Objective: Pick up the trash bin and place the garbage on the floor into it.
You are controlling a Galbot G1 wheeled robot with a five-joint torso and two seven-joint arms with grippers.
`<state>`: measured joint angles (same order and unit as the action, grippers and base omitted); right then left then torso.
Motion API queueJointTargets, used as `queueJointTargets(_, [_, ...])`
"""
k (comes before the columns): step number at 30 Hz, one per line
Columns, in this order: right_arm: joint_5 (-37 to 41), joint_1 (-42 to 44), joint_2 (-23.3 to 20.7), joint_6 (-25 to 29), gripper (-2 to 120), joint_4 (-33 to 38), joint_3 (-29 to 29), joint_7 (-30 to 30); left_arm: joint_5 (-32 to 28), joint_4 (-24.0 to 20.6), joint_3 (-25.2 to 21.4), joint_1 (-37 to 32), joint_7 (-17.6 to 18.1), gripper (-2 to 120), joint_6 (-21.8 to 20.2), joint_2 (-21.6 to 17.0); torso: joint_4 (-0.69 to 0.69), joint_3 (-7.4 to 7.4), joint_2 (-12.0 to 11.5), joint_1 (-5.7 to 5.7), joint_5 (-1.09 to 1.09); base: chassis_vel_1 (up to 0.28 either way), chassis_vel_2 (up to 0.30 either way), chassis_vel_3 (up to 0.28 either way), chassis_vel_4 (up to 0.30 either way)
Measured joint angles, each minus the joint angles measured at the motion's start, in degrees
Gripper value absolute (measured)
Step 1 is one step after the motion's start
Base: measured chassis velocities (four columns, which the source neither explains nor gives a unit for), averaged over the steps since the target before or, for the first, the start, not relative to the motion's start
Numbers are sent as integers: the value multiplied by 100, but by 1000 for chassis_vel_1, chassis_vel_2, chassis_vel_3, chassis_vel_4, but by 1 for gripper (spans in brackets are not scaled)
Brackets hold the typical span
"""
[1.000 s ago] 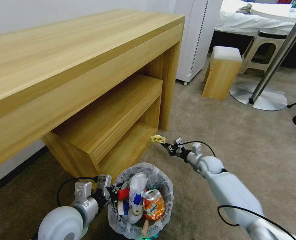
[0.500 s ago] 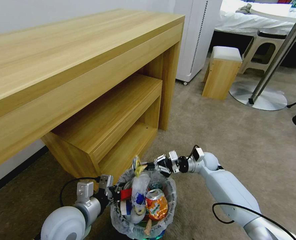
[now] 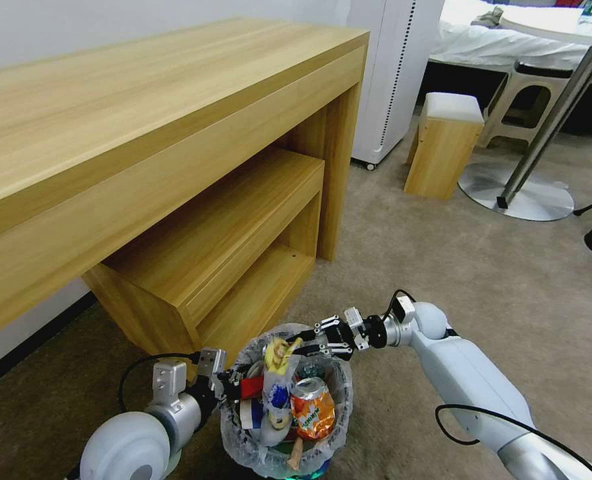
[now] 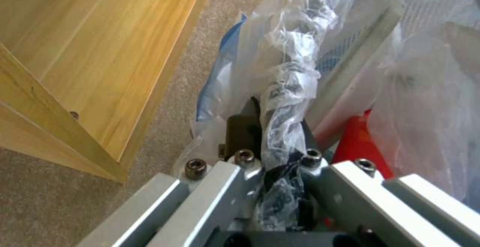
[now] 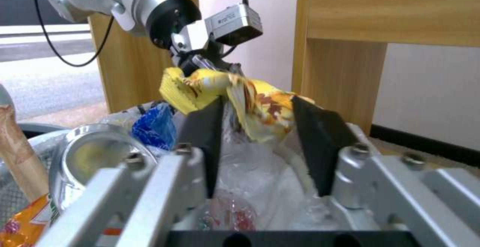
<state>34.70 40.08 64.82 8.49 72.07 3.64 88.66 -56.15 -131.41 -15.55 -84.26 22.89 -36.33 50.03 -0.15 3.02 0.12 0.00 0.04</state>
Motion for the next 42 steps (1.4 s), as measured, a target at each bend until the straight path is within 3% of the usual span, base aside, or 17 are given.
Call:
queueJointTargets(10, [424, -27, -94, -6, 75, 184, 91, -28, -23, 58, -10, 31, -8, 0, 0, -22, 1, 0, -1, 0, 0, 0, 0, 0, 0])
queueJointTargets(13, [1511, -46, -171, -120, 88, 387, 160, -35, -30, 154, 49, 90, -6, 0, 0, 66, 1, 0, -1, 0, 1, 0, 0, 0, 0])
queueJointTargets(17, [2093, -49, -312, -276, 99, 588, 284, -40, -91, 321, 173, 224, 35, 0, 10, 203, 1, 0, -1, 0, 0, 0, 0, 0, 0])
queueJointTargets(27, [2058, 74, -482, -275, 100, 684, 395, -45, -245, 667, 384, 504, 97, 0, 4, 503, 0, 0, -1, 0, 1, 0, 0, 0, 0])
queueJointTargets(42, [1949, 82, -429, -204, 100, 605, 396, -51, 7, 1248, 580, 782, 171, 0, 24, 889, 1, 0, -1, 0, 0, 0, 0, 0, 0])
